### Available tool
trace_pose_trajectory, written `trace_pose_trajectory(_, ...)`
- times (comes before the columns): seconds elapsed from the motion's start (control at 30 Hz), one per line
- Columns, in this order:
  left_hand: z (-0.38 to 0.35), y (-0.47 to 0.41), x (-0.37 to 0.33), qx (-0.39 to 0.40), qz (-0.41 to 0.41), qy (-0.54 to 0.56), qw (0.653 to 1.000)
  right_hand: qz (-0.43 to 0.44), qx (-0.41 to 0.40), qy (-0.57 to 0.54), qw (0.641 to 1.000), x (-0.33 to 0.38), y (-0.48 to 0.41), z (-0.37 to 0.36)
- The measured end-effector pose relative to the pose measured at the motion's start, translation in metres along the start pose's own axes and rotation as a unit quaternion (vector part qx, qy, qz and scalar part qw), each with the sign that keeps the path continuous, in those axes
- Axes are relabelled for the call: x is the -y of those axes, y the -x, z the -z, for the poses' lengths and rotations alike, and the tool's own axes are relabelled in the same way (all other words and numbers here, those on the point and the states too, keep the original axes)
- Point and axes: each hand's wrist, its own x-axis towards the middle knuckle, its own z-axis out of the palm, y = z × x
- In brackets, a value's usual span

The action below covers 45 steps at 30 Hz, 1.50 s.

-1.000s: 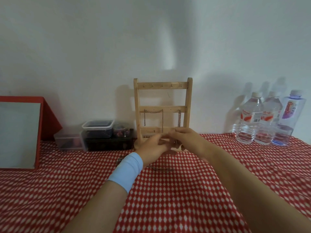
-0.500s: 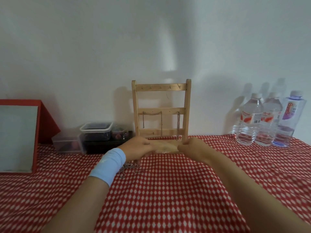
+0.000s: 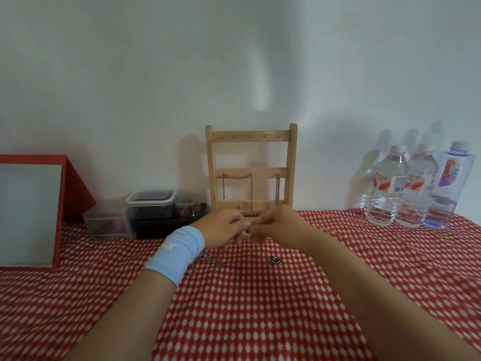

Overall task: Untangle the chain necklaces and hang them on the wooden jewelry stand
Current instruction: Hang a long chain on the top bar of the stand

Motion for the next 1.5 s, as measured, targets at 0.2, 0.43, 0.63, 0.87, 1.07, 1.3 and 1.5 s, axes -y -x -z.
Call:
trace_pose_trajectory(0.2, 0.020, 0.006, 0.017, 0.016, 0.078, -0.028, 0.996, -0.102, -0.104, -0.244, 0.959, -0.001, -0.004, 0.013)
trace_pose_trajectory(0.43, 0.035, 0.009, 0.036, -0.075, 0.049, 0.456, 0.886, -0.162, -0.147, -0.306, 0.927, -0.011, -0.005, 0.033)
trace_pose_trajectory(0.63, 0.030, 0.007, 0.023, -0.072, -0.048, 0.741, 0.666, -0.137, -0.139, -0.313, 0.929, -0.011, -0.001, 0.034)
trace_pose_trajectory(0.87, 0.026, -0.006, -0.032, -0.025, -0.066, 0.495, 0.866, 0.051, -0.097, -0.056, 0.992, 0.024, 0.005, 0.036)
trace_pose_trajectory(1.07, 0.028, -0.019, -0.053, 0.028, -0.045, 0.306, 0.951, 0.060, -0.197, -0.043, 0.978, 0.048, -0.005, 0.045)
trace_pose_trajectory(1.3, 0.051, -0.026, -0.072, 0.031, -0.082, 0.291, 0.953, 0.036, -0.092, -0.286, 0.953, 0.061, -0.010, 0.061)
trace_pose_trajectory(1.5, 0.072, -0.022, -0.079, 0.044, -0.092, 0.289, 0.952, 0.034, -0.026, -0.297, 0.954, 0.060, -0.010, 0.082)
